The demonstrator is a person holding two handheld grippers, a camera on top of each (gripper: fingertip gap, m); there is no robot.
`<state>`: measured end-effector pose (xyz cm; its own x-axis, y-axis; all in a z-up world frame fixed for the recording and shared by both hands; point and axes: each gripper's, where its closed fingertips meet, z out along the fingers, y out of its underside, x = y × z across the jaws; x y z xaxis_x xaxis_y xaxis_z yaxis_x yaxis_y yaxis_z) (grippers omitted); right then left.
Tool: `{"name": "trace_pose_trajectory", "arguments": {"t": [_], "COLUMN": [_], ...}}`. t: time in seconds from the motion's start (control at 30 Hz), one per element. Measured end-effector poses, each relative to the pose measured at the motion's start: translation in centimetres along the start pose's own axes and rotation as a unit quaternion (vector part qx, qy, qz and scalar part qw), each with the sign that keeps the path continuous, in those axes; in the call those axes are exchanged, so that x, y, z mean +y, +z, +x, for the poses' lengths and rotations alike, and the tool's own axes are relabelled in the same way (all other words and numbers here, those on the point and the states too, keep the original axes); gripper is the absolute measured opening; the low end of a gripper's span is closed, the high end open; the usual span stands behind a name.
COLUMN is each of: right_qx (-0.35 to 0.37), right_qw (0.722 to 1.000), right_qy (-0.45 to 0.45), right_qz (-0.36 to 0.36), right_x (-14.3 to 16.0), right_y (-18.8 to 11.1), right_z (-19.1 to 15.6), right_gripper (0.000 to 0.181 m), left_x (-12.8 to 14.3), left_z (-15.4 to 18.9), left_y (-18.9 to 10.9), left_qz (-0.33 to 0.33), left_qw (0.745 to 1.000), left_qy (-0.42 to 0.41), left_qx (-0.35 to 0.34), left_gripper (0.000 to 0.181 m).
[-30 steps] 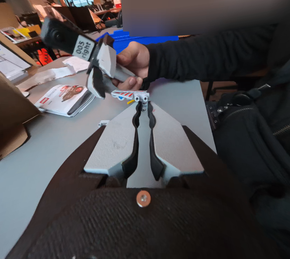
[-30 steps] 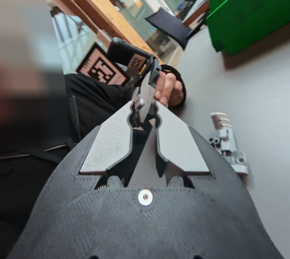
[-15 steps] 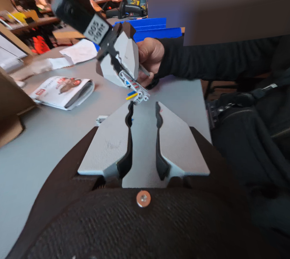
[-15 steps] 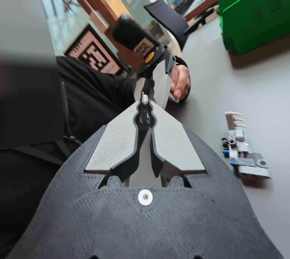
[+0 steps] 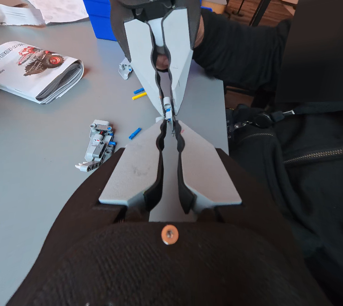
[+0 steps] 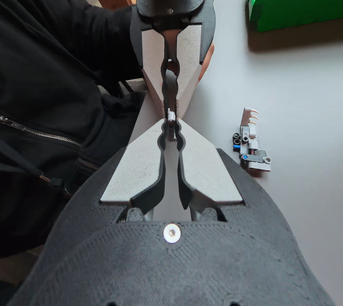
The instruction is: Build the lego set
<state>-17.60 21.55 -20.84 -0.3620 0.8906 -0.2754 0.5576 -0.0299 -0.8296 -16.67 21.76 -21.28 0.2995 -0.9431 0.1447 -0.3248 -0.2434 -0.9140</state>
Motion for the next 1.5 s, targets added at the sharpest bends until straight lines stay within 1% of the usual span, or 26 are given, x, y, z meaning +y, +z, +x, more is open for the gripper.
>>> {"name": "trace_pose_trajectory", "arguments": {"t": [0.13,0.2,0.27,0.33,0.4,0.5,0.6,0.67,0.73,0.8,0.9,0.97,1.03,1.13,1.17,1.23,1.3,1.33,1.4,1.43,1.5], "right_qx": [0.044,0.053,0.049,0.033,0.03,0.023,0.03,0.047,0.069,0.083,0.111,0.122,0.124,0.125,0.119,0.104,0.091,0.076,0.054,0.049,0.048], "right_qw": [0.998,0.997,0.997,0.997,0.997,0.997,0.997,0.996,0.993,0.988,0.979,0.974,0.972,0.973,0.975,0.979,0.982,0.985,0.986,0.987,0.989], "right_qy": [-0.033,-0.052,-0.063,-0.05,-0.042,-0.039,-0.044,-0.071,-0.096,-0.125,-0.171,-0.191,-0.201,-0.196,-0.188,-0.174,-0.153,-0.139,-0.121,-0.112,-0.089], "right_qz": [-0.028,-0.024,0.015,0.051,0.056,0.059,0.054,0.028,0.025,0.021,-0.001,-0.018,-0.011,-0.009,0.001,0.032,0.061,0.072,0.096,0.102,0.106], "right_x": [0.5,0.4,-0.4,-0.5,-0.2,0.0,0.0,0.6,0.4,0.1,0.4,0.8,0.6,0.5,0.4,-0.1,-0.6,-0.8,-1.3,-1.5,-1.4], "right_y": [0.2,0.0,-0.4,-0.5,-0.5,-0.4,-0.4,0.0,0.0,0.0,0.1,0.3,0.4,0.3,0.3,-0.2,-0.8,-0.8,-0.8,-0.7,-0.7], "right_z": [0.7,0.6,0.1,0.1,0.3,0.3,0.5,0.5,0.5,0.2,0.2,0.1,-0.1,0.0,0.0,-0.2,-0.1,-0.2,-0.6,-0.7,-0.3], "right_gripper": [0.005,0.005,0.005,0.005,0.005,0.005,0.005,0.005,0.005,0.005,0.005,0.005,0.004,0.004,0.004,0.004,0.004,0.004,0.004,0.004,0.006], "left_x": [0.7,0.7,-0.2,-0.6,-0.3,-0.2,-0.2,0.4,0.5,0.2,0.0,-0.3,-0.4,-0.3,-0.2,0.2,-0.1,-0.5,-0.7,-0.8,-0.7], "left_z": [-0.8,-0.8,-0.5,-0.3,-0.5,-0.4,-0.6,-0.6,-0.7,-0.4,-0.3,0.1,0.4,0.2,0.2,-0.3,0.0,0.2,0.2,0.1,-0.3], "left_y": [0.7,0.7,0.3,0.0,0.2,0.1,0.1,0.4,0.3,0.1,-0.1,-0.2,-0.2,-0.2,-0.2,-0.4,-0.5,-0.4,0.0,0.1,0.0], "left_qz": [-0.039,-0.044,-0.005,0.023,0.036,0.056,0.058,0.026,0.005,-0.006,-0.004,0.011,0.013,0.014,0.013,0.008,0.023,0.033,0.032,0.032,0.029], "left_qw": [0.998,0.995,0.993,0.992,0.992,0.994,0.995,0.997,0.994,0.991,0.99,0.99,0.991,0.989,0.989,0.991,0.993,0.994,0.994,0.993,0.991], "left_qy": [0.032,0.058,0.078,0.077,0.069,0.05,0.042,0.031,0.06,0.083,0.095,0.102,0.102,0.115,0.111,0.098,0.082,0.079,0.078,0.082,0.086], "left_qx": [-0.048,-0.069,-0.085,-0.095,-0.097,-0.076,-0.074,-0.063,-0.091,-0.103,-0.105,-0.093,-0.085,-0.094,-0.092,-0.093,-0.076,-0.071,-0.072,-0.078,-0.098], "left_gripper": [0.007,0.006,0.005,0.005,0.005,0.005,0.005,0.005,0.006,0.006,0.007,0.005,0.006,0.005,0.005,0.012,0.015,0.015,0.013,0.006,0.005]}}
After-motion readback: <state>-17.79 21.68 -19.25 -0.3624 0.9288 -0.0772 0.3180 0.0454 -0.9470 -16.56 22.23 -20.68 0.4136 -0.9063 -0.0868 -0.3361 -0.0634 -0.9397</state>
